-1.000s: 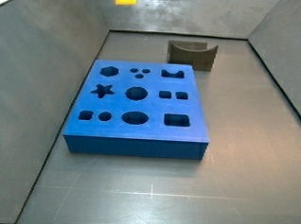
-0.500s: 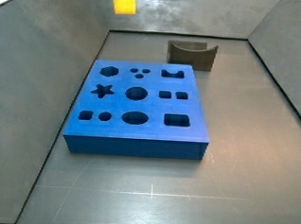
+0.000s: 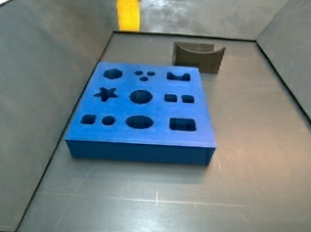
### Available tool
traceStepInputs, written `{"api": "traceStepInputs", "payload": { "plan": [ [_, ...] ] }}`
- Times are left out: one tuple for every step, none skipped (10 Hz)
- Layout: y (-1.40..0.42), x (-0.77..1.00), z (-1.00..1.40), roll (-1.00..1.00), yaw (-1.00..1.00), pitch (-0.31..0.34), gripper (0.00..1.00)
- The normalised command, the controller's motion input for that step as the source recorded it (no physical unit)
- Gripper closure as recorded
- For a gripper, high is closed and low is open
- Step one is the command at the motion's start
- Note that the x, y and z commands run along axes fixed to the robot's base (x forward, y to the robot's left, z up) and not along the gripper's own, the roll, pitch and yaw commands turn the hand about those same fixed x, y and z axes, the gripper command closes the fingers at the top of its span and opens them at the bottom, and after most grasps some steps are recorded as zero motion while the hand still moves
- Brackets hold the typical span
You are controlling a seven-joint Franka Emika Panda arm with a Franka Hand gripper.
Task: Pick up the arch object. Move up. Place the arch object on the fixture. Regrasp the arch object. Rotate the arch object. Move to above the board. Insert the arch object.
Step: Rotate the arch object.
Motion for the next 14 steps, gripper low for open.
{"api": "traceStepInputs", "payload": {
  "plan": [
    [0.01, 0.02, -1.0, -0.02, 0.02, -0.052, 1.0],
    [0.01, 0.02, -1.0, -0.03, 0.02, -0.052, 1.0],
    [0.01, 0.02, -1.0, -0.03, 0.02, -0.055, 1.0],
    [0.01, 0.02, -1.0, -0.04, 0.02, -0.053, 1.0],
    [0.01, 0.02, -1.0, -0.04, 0.02, -0.058, 1.0],
    [0.01, 0.02, -1.0, -0.05, 0.02, -0.06, 1.0],
    [0.01, 0.02, -1.0, -0.05, 0.02, -0.064, 1.0],
    [0.01, 0.01, -0.99, -0.05, 0.02, -0.061, 1.0],
    [0.01, 0.02, -0.89, -0.06, 0.02, -0.062, 1.0],
    [0.01, 0.01, -0.76, -0.06, 0.02, -0.059, 1.0],
    [0.0, 0.02, -0.7, -0.07, 0.02, -0.061, 1.0],
    [0.0, 0.0, 0.0, 0.0, 0.0, 0.0, 0.0],
    [0.0, 0.0, 0.84, 0.0, 0.0, 0.0, 0.0],
    [0.0, -0.01, 0.81, 0.0, 0.0, 0.016, 0.0]
  ]
}}
